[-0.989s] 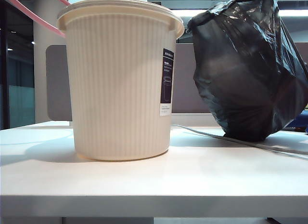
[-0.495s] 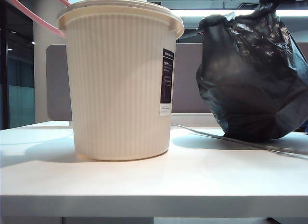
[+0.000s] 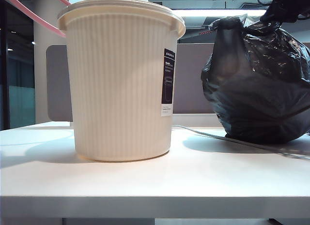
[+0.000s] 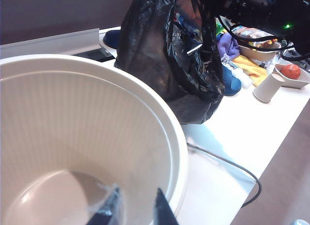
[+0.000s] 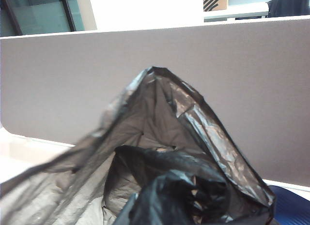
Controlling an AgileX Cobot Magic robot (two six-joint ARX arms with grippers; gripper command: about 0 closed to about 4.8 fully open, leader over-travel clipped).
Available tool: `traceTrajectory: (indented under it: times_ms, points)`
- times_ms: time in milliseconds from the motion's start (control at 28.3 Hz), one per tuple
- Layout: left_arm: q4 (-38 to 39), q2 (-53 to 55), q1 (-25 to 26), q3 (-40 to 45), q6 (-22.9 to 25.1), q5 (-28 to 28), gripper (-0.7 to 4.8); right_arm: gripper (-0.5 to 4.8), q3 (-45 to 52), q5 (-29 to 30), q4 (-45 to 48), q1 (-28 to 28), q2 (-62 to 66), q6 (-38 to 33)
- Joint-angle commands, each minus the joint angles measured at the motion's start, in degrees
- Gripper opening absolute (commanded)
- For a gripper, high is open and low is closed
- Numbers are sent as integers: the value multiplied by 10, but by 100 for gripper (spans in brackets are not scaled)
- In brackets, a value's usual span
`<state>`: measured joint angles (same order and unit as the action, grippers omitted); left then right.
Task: Open the ring lid of the trash can, pull out the black garbage bag inside, and place it on the table.
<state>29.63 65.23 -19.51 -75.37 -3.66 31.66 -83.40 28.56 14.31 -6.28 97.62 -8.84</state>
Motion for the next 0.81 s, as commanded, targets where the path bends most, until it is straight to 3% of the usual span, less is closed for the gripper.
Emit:
traceTrajectory:
  times_ms: [35,177,353,495,601,671,813]
  points:
    - [-5,-2,-1,-1,2,1,89,2,-2,3,-5,0,-4,9]
    - [-5,-2,-1,-1,0,6,89,54,-2,2,-38,0,-4,40]
    - [-5,-2,-1,-1,0,7,89,59,-2,-2,-87,0,-4,73]
    - [-5,-2,-1,-1,-9,7,89,133,-2,-26,-94,-2,-7,75]
    - [-4,-2,-1,-1,-11,7,89,247,-2,-46,-109,-15,-22,83]
    - [-5,-2,-1,-1,-11,7,89,276,-2,-45,-119,-26,-35,86]
    - [-11,-2,-1,-1,-9,7,89,276,-2,-44,-155,-49,-71,95]
